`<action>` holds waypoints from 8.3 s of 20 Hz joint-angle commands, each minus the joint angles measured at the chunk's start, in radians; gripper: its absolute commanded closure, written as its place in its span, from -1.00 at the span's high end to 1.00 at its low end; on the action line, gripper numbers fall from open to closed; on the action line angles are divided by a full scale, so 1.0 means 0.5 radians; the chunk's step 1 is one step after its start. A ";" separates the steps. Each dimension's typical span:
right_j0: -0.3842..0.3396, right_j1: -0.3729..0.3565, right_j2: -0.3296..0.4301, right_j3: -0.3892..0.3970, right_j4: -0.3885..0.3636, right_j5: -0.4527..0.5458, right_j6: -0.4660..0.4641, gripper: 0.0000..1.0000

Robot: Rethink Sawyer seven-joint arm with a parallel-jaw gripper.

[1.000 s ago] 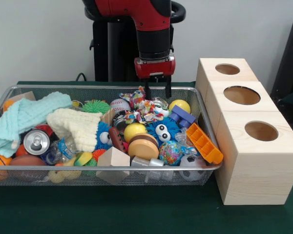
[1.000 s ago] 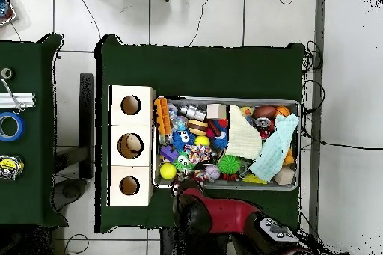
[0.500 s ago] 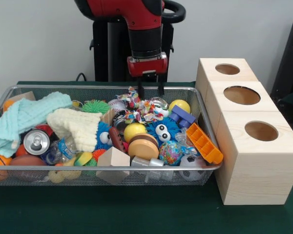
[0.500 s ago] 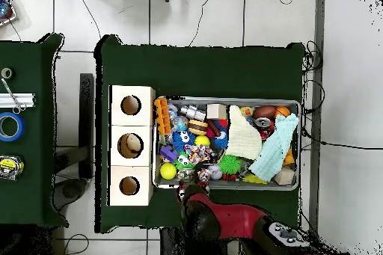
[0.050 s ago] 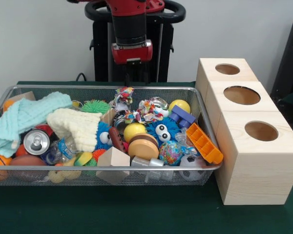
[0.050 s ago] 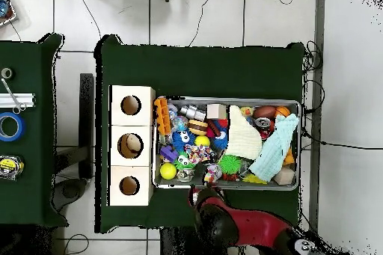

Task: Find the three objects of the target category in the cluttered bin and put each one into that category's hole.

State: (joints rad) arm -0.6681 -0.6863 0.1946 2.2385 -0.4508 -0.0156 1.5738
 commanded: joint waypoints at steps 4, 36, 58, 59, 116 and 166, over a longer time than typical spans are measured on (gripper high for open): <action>-0.025 -0.159 0.353 -0.157 0.120 0.389 0.134 1.00; 0.037 0.153 0.178 -0.454 -0.088 0.232 0.105 1.00; 0.014 0.325 0.063 -0.448 -0.319 -0.027 0.126 1.00; 0.012 0.298 0.067 -0.441 -0.318 -0.008 0.124 1.00; 0.516 0.605 -0.369 -0.892 -0.011 -0.434 0.341 1.00; 0.201 -0.170 0.296 -0.659 0.553 0.903 0.260 -1.00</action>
State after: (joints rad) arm -0.6052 -0.7498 0.2634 1.9386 -0.2430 0.3723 1.5738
